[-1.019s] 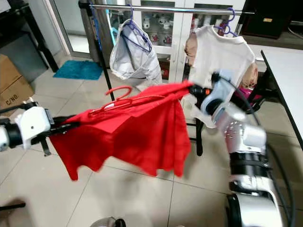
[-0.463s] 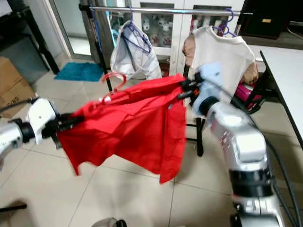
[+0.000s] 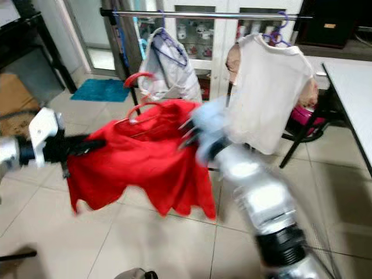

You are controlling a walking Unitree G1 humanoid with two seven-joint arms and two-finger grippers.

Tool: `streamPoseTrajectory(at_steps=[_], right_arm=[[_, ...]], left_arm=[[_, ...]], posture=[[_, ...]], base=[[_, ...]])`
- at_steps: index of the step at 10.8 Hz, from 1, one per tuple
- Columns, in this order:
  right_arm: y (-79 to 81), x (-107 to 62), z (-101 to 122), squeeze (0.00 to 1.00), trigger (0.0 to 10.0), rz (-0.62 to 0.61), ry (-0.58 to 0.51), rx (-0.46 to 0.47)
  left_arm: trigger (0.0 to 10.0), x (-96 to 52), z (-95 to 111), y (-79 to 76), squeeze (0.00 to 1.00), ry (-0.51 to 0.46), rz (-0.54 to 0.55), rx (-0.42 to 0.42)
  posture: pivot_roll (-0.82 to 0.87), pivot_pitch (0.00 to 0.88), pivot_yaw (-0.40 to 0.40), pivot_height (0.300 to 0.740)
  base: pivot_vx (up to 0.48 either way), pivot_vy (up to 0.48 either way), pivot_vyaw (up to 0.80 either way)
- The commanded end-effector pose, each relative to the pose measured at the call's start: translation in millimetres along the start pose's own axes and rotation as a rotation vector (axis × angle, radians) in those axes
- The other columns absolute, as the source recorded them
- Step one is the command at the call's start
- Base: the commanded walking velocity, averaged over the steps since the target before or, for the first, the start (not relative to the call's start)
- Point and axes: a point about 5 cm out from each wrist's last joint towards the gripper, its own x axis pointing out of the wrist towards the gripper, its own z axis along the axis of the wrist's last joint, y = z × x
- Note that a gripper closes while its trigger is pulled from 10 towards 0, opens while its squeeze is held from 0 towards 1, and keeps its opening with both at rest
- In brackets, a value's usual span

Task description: Hang hanger

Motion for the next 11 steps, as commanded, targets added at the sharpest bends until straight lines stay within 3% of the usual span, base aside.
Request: streamPoseTrajectory(at_steps=[1, 3, 6, 8, 9, 10, 11], right_arm=[[5.3, -1.4, 14, 0.0, 0.0, 0.013, -0.072, -0.04], [5.7, -1.6, 25, 0.0, 0.0, 0.011, -0.133, -0.052], [14.5, -3.8, 33, 0.0, 0.0, 0.077, -0.188, -0.087], [27.7, -1.3, 14, 0.0, 0.0, 0.178, -0.089, -0.15], [29.3, 0.0, 11, 0.0, 0.8, 0.191, -0.076, -0.161], [33.9, 2.2, 11, 0.0, 10.0, 0.224, -0.076, -0.164], [37.2, 4.6, 9, 0.0, 10.0, 0.255, -0.068, -0.182]], left_arm=[[0.0, -2.3, 2, 3.8, 0.0, 0.031, -0.025, 0.016], [0.0, -4.3, -9, 9.6, 0.0, 0.139, -0.025, 0.024], [0.0, 0.9, -2, 23.4, 0.0, 0.096, 0.04, 0.035], [0.0, 10.4, 15, 27.5, 0.0, -0.042, 0.03, 0.011], [0.0, 12.4, 19, 28.2, 0.0, -0.067, 0.023, 0.009], [0.0, 14.5, 22, 28.5, 0.0, -0.077, 0.01, 0.013], [0.0, 15.8, 25, 26.0, 0.0, -0.099, -0.027, -0.006]], posture=[[-0.08, 0.0, 0.124, 0.74], [-0.08, 0.0, 0.133, 0.74], [-0.08, 0.0, 0.143, 0.74], [-0.08, 0.0, 0.14, 0.74], [-0.08, 0.0, 0.139, 0.74], [-0.08, 0.0, 0.136, 0.74], [-0.08, 0.0, 0.135, 0.74]], base=[[0.0, 0.0, 0.0], [0.0, 0.0, 0.0], [0.0, 0.0, 0.0], [0.0, 0.0, 0.0], [0.0, 0.0, 0.0], [0.0, 0.0, 0.0], [0.0, 0.0, 0.0]])
